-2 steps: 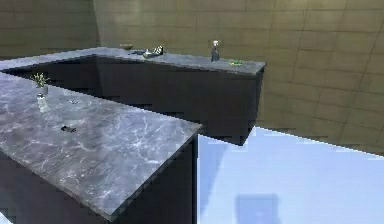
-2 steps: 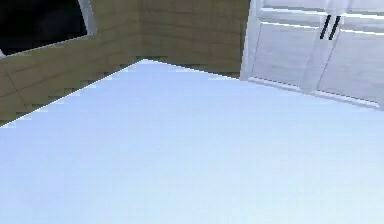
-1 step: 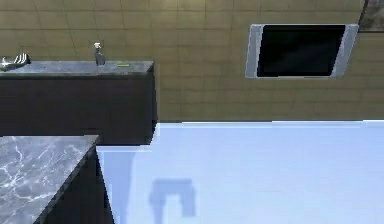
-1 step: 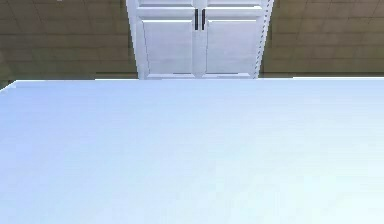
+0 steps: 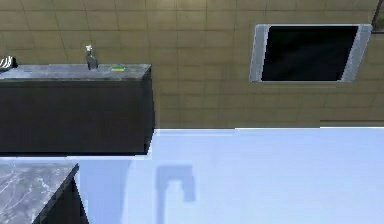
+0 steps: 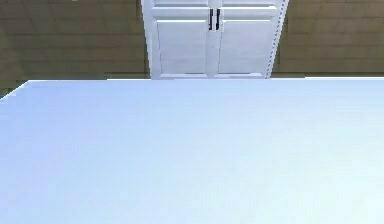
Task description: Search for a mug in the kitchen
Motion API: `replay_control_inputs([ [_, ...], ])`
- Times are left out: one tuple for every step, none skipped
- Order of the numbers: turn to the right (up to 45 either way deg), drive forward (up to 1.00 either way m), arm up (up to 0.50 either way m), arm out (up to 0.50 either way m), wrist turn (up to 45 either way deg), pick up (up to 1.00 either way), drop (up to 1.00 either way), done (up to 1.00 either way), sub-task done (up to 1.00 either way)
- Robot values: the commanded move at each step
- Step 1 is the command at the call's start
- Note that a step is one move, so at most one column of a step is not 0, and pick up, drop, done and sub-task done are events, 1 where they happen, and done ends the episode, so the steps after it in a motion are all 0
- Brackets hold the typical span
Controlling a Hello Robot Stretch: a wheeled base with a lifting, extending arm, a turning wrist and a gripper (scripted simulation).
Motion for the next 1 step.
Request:
replay_control_inputs([
  [45.0, 0.00, 0.00, 0.00, 0.0, 0.00, 0.00, 0.00, 0.00],
])
